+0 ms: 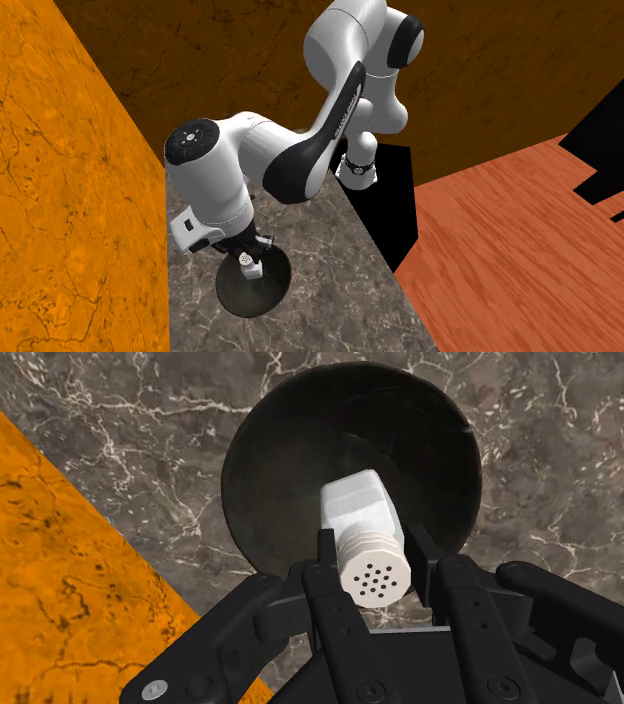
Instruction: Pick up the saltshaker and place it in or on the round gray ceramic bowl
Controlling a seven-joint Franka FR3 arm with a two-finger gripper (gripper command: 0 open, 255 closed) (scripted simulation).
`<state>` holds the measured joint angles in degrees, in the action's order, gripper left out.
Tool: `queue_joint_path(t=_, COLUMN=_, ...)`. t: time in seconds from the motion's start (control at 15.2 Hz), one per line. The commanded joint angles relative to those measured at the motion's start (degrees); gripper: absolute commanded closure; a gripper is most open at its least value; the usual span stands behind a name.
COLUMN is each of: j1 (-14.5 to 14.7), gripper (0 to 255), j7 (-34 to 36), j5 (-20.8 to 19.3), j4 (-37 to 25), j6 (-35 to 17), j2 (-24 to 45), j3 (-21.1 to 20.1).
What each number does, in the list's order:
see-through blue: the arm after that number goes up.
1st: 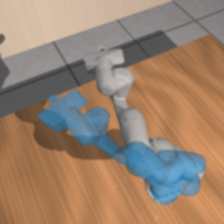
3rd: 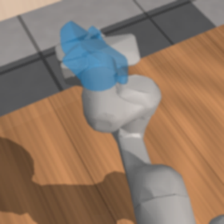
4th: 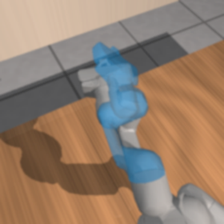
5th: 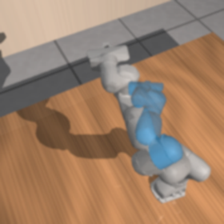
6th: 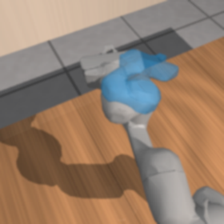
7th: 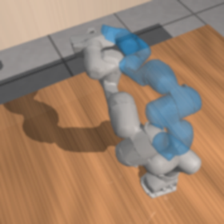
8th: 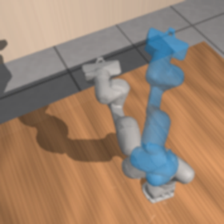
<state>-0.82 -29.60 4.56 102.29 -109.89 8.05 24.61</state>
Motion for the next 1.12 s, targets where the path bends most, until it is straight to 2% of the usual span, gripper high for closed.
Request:
queue_joint_path(t=0.0, j1=-0.1, gripper=255, j7=-0.2, j5=0.1, j4=0.8, j6=-1.0, j2=0.3, j3=0.0)
queue_joint_path(t=0.46, j1=-0.1, gripper=255, j7=-0.2, j5=0.1, j4=0.7, j6=-1.0, j2=0.3, j3=0.0)
queue_joint_path(t=0.53, j1=-0.1, gripper=0, j7=-0.2, j5=0.1, j4=0.7, j6=-1.0, j2=0.3, j3=0.0)
queue_joint_path(t=0.86, j1=-0.1, gripper=0, j7=-0.2, j5=0.1, j4=0.7, j6=-1.0, j2=0.3, j3=0.0)
queue_joint_path(t=1.06, j1=-0.1, gripper=0, j7=0.2, j5=-0.3, j4=-4.0, j6=4.5, j2=-0.6, j3=0.1)
